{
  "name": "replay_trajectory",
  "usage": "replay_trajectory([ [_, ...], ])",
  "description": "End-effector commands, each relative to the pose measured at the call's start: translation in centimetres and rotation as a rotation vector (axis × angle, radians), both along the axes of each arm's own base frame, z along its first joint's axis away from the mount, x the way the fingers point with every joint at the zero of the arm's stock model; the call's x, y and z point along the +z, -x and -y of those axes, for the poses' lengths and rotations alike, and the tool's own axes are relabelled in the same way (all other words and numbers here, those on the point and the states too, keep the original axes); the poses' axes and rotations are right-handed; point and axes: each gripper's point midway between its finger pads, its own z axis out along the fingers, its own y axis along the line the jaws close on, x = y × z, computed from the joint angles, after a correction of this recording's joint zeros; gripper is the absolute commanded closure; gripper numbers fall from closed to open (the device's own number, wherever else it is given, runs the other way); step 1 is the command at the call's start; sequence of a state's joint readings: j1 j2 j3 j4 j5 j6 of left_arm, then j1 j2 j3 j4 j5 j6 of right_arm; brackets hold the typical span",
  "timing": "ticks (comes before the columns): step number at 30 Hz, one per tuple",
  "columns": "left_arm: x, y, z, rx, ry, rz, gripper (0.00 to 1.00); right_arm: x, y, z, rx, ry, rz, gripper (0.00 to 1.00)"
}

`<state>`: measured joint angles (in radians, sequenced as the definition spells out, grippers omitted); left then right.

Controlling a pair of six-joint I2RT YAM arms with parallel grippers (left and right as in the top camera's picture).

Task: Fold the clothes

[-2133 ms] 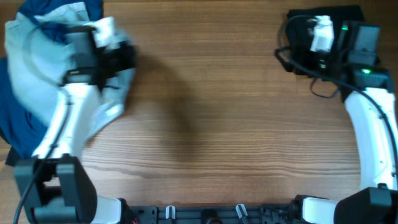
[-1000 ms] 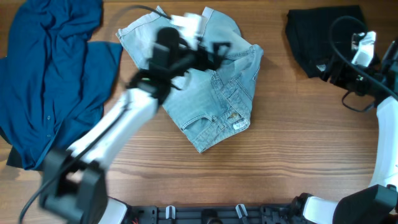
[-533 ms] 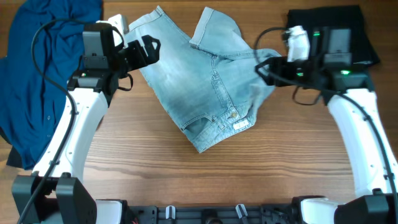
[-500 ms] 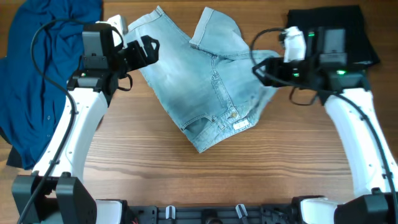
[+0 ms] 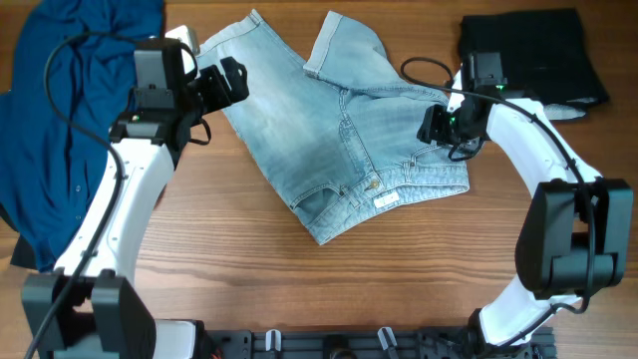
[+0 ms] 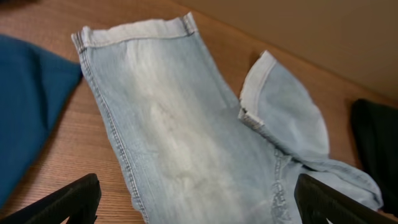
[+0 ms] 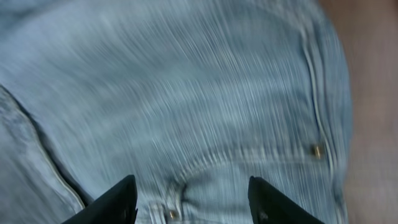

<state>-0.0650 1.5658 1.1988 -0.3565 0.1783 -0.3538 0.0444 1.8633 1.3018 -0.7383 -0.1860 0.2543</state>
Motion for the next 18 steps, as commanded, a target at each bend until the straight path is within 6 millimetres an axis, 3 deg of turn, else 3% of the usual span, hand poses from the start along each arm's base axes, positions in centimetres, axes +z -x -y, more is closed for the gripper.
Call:
replay_trajectory([
  [1,-2.3,-0.3,-0.5,0.014,-0.027,-0.048,0.00,2.0,-2.8,-3.0,0.154,-0.036,0.159,0.41],
  [6,-3.5,-0.7,-2.6,0.104,-0.113,-0.067,0.00,5.0,-7.2,-7.2,0.303,-0.001,0.429,0.40],
  [10,-3.8,-0.9,-4.0,0.150,-0.146,-0.074,0.00,6.4,-9.9,-8.9,0.287,0.099,0.572,0.34],
  [14,-4.1,-0.8,-4.6,0.163,-0.146,-0.081,0.00,5.2,-10.9,-10.6,0.360,0.132,0.621,0.31],
  [18,-4.1,-0.8,-4.6,0.164,-0.147,-0.082,0.00,2.1,-10.3,-12.9,0.612,0.123,0.623,0.25],
])
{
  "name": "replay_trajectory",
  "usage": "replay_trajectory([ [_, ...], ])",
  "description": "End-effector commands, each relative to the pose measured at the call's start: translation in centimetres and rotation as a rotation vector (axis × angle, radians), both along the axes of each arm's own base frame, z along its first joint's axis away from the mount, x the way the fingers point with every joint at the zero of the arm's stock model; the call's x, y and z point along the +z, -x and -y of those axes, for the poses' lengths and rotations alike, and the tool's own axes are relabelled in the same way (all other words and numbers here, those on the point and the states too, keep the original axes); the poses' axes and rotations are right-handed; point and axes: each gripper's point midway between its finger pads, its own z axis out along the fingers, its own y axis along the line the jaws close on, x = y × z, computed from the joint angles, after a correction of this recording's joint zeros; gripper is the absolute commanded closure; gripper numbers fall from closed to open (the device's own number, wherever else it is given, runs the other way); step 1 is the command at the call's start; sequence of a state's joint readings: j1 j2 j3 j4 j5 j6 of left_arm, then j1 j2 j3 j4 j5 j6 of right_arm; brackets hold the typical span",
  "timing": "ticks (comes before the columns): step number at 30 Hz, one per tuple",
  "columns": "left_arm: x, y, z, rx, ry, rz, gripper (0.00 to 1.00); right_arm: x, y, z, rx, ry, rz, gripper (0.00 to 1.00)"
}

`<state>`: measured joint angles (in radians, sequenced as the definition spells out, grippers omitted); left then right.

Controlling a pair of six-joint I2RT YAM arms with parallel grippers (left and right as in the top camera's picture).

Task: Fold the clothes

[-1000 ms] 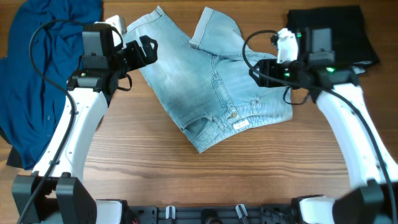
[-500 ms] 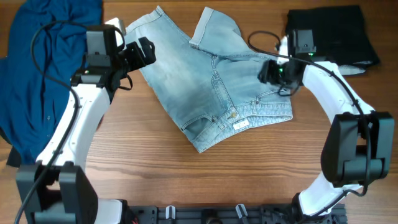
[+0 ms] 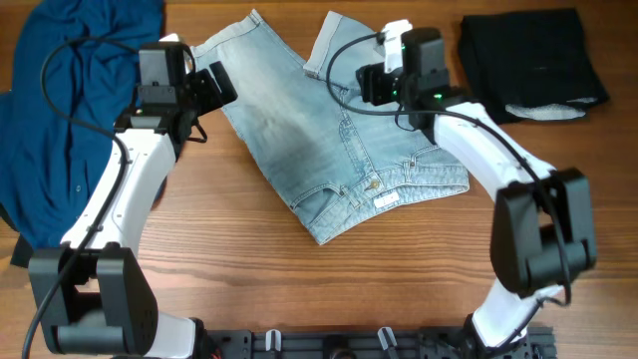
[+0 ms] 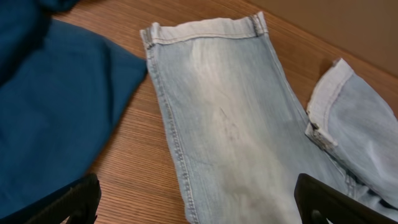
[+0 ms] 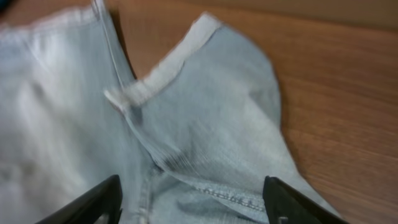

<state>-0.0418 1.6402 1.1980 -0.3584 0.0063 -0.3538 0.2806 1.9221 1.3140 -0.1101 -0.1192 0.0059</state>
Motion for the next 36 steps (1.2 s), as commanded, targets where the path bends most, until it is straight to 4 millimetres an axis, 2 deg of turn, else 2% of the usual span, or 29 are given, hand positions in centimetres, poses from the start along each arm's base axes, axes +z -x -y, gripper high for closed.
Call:
replay_trajectory([
  [1,-0.6,0.0,-0.7,0.015,-0.023,-0.012,0.00,-4.2,0.4,-1.4,0.211,0.110,-0.014,0.25],
  [4,-1.0,-0.1,-0.7,0.016,-0.024,-0.020,0.00,-6.1,0.7,-1.5,0.257,0.142,-0.034,0.24],
  [7,-1.4,-0.1,-0.7,0.016,-0.024,-0.030,0.00,-6.8,0.7,-1.5,0.271,0.158,-0.035,0.24],
  [11,-1.9,-0.1,-0.7,0.015,-0.025,-0.042,0.00,-7.6,0.5,-1.4,0.265,0.163,-0.040,0.40],
  [12,-2.0,-0.1,-0.7,0.015,-0.025,-0.043,0.00,-7.6,0.3,-1.4,0.259,0.167,-0.030,0.42],
  [16,-2.0,-0.1,-0.7,0.015,-0.025,-0.045,0.00,-6.9,-1.1,-1.3,0.217,0.160,0.029,0.42],
  [21,-2.0,-0.1,-0.7,0.017,-0.027,-0.044,0.00,-6.5,-1.6,-1.4,0.217,0.156,0.056,0.41],
  [23,-2.0,-0.1,-0.7,0.017,-0.027,-0.044,0.00,-6.8,-1.5,-1.4,0.222,0.162,0.052,0.40],
  [27,-2.0,-0.1,-0.7,0.017,-0.027,-0.044,0.00,-8.8,-1.2,-1.4,0.227,0.165,0.012,0.41],
  [31,-2.0,-0.1,-0.7,0.017,-0.027,-0.045,0.00,-9.5,-0.9,-1.6,0.233,0.150,-0.007,0.45],
  [33,-2.0,-0.1,-0.7,0.017,-0.027,-0.045,0.00,-9.4,-1.0,-1.6,0.231,0.152,-0.002,0.51],
  [36,-2.0,-0.1,-0.7,0.017,-0.027,-0.044,0.00,-9.1,-1.6,-1.0,0.194,0.170,0.016,0.74],
])
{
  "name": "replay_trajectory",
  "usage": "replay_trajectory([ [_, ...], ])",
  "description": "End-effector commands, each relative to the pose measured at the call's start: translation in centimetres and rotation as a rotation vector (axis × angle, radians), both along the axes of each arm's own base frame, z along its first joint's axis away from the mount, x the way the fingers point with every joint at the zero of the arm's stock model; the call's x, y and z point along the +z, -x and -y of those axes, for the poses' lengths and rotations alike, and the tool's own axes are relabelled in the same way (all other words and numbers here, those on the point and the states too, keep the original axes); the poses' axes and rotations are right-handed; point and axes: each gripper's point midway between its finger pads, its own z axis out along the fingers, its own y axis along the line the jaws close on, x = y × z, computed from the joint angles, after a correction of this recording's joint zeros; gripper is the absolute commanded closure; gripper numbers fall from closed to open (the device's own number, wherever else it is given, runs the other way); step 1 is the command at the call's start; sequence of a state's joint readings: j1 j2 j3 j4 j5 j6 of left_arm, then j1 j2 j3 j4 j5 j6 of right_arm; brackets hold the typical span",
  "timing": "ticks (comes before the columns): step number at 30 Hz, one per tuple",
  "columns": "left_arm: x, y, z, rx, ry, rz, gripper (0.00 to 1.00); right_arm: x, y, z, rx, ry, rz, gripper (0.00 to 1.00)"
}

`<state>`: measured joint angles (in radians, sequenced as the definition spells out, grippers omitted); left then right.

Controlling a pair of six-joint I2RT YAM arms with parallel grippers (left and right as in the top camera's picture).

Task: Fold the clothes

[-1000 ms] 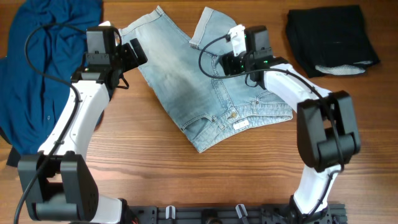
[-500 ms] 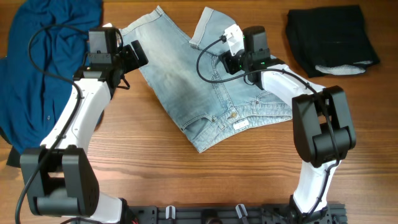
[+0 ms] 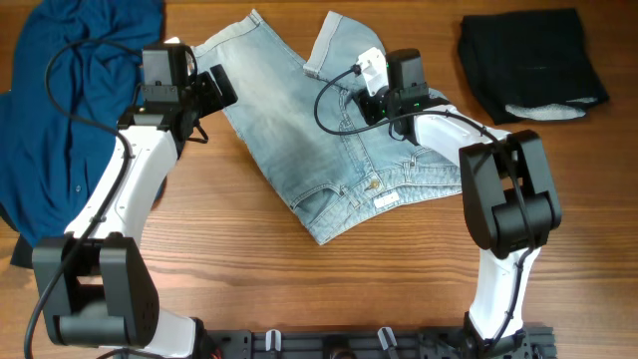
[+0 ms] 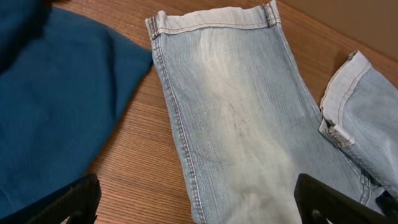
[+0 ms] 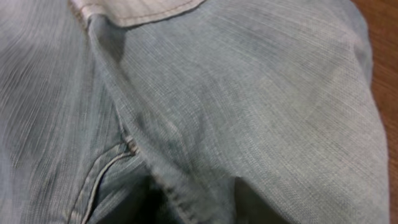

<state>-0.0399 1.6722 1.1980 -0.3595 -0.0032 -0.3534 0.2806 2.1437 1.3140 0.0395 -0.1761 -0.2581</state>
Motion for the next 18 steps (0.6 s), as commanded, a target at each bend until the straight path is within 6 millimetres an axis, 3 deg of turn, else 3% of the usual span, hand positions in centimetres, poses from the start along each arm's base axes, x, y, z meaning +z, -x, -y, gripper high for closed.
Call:
replay_trajectory([
  [1,-0.6,0.0,-0.5,0.009,-0.019,-0.012,0.00,-0.3,-0.9,0.6,-0.058,0.012,0.016,0.79],
  [5,-0.6,0.0,-0.5,0.009,-0.019,-0.012,0.00,0.5,-2.0,1.3,-0.139,-0.011,0.051,0.92],
  [11,-0.6,0.0,-0.5,0.009,-0.019,-0.012,0.00,2.9,-3.1,1.8,-0.220,-0.092,0.082,0.96],
  [14,-0.6,0.0,-0.5,0.009,-0.019,-0.012,0.00,6.1,-3.8,3.7,-0.305,-0.167,0.104,0.96],
  [18,-0.6,0.0,-0.5,0.009,-0.019,-0.011,0.00,12.0,-4.6,8.4,-0.460,-0.288,0.137,0.96],
])
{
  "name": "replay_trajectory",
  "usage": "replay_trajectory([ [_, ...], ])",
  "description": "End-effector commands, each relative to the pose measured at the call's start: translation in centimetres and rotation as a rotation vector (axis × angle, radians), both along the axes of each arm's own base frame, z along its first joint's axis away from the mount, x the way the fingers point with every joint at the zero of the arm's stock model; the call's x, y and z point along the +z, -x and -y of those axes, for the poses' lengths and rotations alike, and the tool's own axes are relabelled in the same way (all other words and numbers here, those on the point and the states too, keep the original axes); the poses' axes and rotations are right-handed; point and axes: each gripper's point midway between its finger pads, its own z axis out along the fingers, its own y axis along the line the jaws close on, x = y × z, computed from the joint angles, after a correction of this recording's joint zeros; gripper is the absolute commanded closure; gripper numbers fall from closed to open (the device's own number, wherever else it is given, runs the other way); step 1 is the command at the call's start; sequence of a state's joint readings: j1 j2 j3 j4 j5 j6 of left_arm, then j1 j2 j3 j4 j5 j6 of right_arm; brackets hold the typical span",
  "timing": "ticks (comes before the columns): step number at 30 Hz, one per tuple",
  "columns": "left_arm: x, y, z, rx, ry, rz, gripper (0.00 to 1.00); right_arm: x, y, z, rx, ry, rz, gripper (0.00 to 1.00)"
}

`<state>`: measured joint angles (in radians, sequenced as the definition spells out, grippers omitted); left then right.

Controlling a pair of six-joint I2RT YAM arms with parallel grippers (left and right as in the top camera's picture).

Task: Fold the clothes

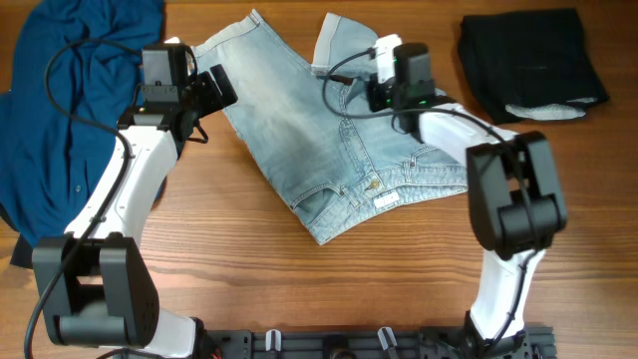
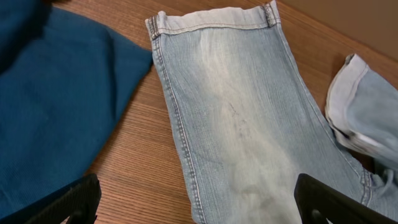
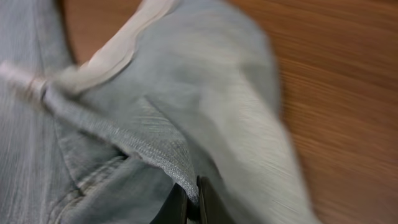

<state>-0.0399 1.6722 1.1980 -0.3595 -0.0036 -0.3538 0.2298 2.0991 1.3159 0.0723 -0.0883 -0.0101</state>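
Observation:
Light blue denim shorts (image 1: 329,140) lie spread across the middle of the table, waistband toward the front. My right gripper (image 3: 191,202) is shut on a fold of the right leg near the crotch seam (image 1: 371,95), and that leg's cuff (image 1: 334,45) bulges up off the table. My left gripper (image 2: 193,214) is open, hovering over the outer edge of the left leg (image 2: 236,118) and bare wood. A blue shirt (image 1: 60,120) lies crumpled at the left. A folded black garment (image 1: 528,55) rests at the back right.
The wooden table (image 1: 249,279) is bare along its front half. The blue shirt (image 2: 50,106) lies close beside the left leg's cuff (image 2: 211,20). A black rail with hooks (image 1: 379,344) runs along the front edge.
My right gripper has shut on the denim of the right leg and raised it a little. The cuff now curls upward. The left arm has not moved.
My right gripper first hovered open over the waistband at the right. It was then open above the right leg, then low on the denim at the crotch. Now it pinches that fold. My left gripper shifted slightly toward the left leg's cuff and stayed open.

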Motion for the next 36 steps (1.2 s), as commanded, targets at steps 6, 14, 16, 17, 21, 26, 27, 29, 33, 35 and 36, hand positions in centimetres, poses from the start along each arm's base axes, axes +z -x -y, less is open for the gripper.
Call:
replay_trajectory([
  [6,-0.6,0.0,-0.5,0.008,-0.019,-0.012,0.00,10.7,-3.5,10.5,-0.332,-0.271,0.148,0.96],
  [14,-0.6,0.0,-0.3,0.005,-0.016,-0.013,0.00,7.2,-4.6,11.2,-0.275,-0.310,0.122,0.00],
  [16,-0.7,0.0,-0.3,0.002,-0.013,-0.016,0.00,7.5,-4.3,10.5,-0.232,-0.322,0.112,0.00],
  [17,-0.7,0.1,-0.2,0.000,-0.012,-0.020,0.00,7.9,-4.0,10.0,-0.212,-0.336,0.103,0.00],
  [21,-1.2,0.5,0.3,-0.082,-0.039,-0.041,0.00,10.3,-1.5,8.7,-0.164,-0.371,0.010,0.00],
  [26,-1.9,1.1,0.2,-0.100,-0.055,-0.077,0.00,11.4,4.5,6.9,-0.157,-0.363,-0.205,0.00],
  [27,-2.0,1.1,0.0,-0.097,-0.055,-0.078,0.00,11.0,6.0,6.6,-0.160,-0.356,-0.265,0.00],
  [29,-2.0,1.1,-0.2,-0.091,-0.054,-0.079,0.00,9.4,9.2,6.2,-0.186,-0.340,-0.417,0.00],
  [33,-2.0,1.2,-1.3,-0.068,-0.054,-0.083,0.00,5.9,15.5,6.7,-0.299,-0.296,-0.714,0.00],
  [35,-2.0,1.2,-1.9,-0.054,-0.053,-0.084,0.00,4.7,17.9,6.6,-0.301,-0.253,-0.803,0.01],
  [36,-2.0,1.2,-2.3,-0.044,-0.052,-0.085,0.00,4.1,18.8,6.2,-0.287,-0.238,-0.835,0.00],
])
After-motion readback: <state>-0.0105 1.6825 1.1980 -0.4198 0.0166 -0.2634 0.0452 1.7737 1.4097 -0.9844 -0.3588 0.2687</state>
